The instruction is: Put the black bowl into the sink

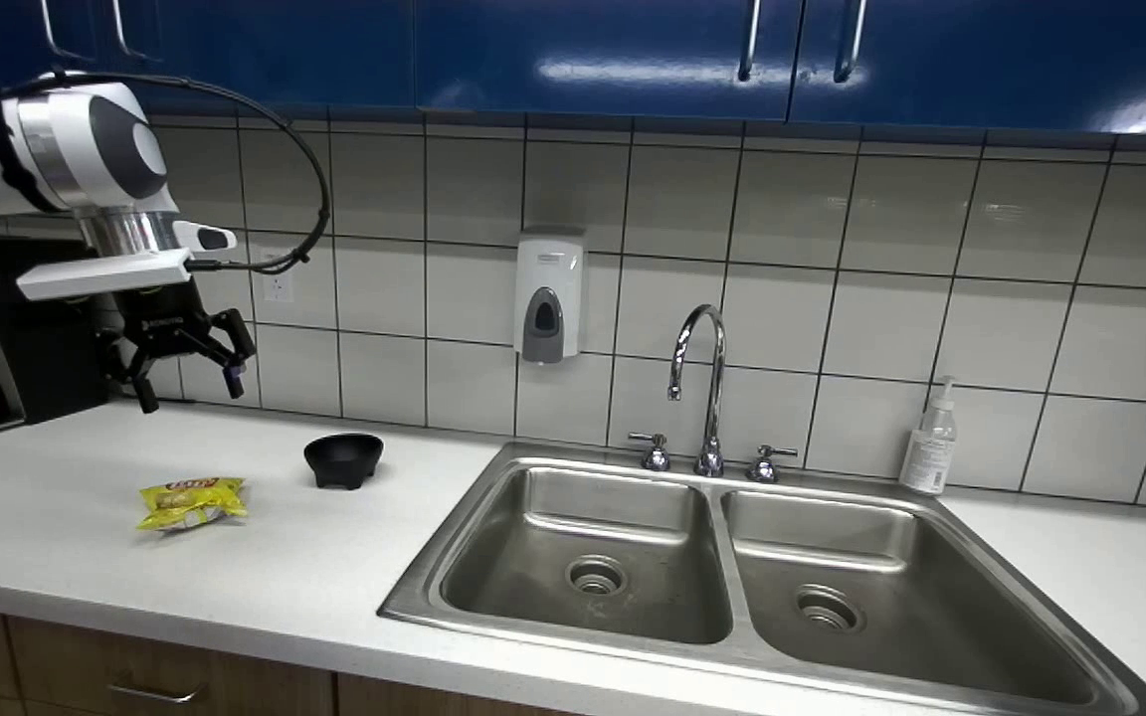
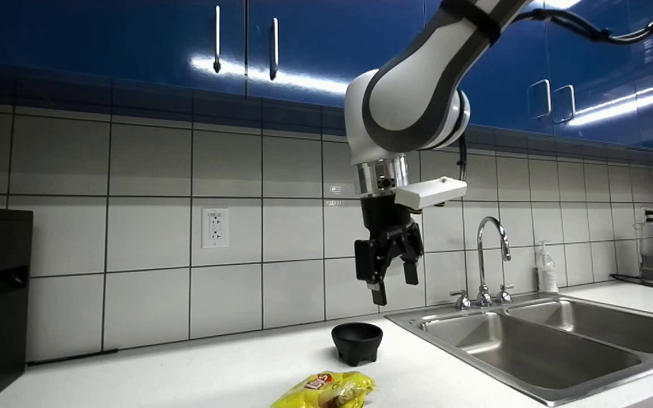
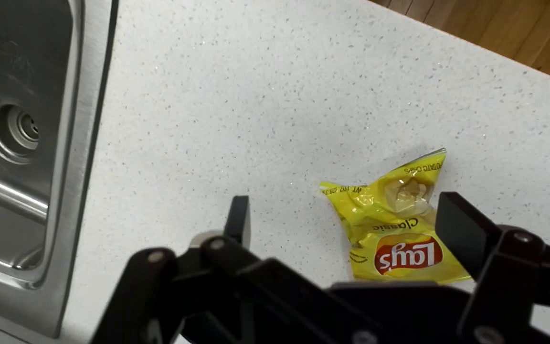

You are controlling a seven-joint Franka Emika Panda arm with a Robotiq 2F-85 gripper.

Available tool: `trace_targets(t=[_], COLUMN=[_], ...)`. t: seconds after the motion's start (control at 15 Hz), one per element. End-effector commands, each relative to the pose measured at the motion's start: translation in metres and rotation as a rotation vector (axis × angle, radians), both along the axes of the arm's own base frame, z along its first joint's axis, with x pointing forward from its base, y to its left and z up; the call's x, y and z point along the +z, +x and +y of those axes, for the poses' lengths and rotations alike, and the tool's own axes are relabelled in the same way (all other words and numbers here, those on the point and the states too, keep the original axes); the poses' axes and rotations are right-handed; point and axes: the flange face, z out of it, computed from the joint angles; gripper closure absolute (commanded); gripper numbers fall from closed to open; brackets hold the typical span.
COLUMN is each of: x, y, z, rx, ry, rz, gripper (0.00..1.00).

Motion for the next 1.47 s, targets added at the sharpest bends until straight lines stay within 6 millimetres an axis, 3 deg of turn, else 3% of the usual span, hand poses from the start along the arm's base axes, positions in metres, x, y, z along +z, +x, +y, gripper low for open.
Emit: trace_targets(t=[0.0,0.47,1.4], x=[-0.011,-0.040,-0.086], y=[0.038,0.087,0.158], z=[0.002,-0.003,-0.010], rx=[0.070,0.105,0.073], ry=[-0.009,0.008,-0.006], rz=[0.031,0.080,0.123], gripper=[0.00,0.00,0.00])
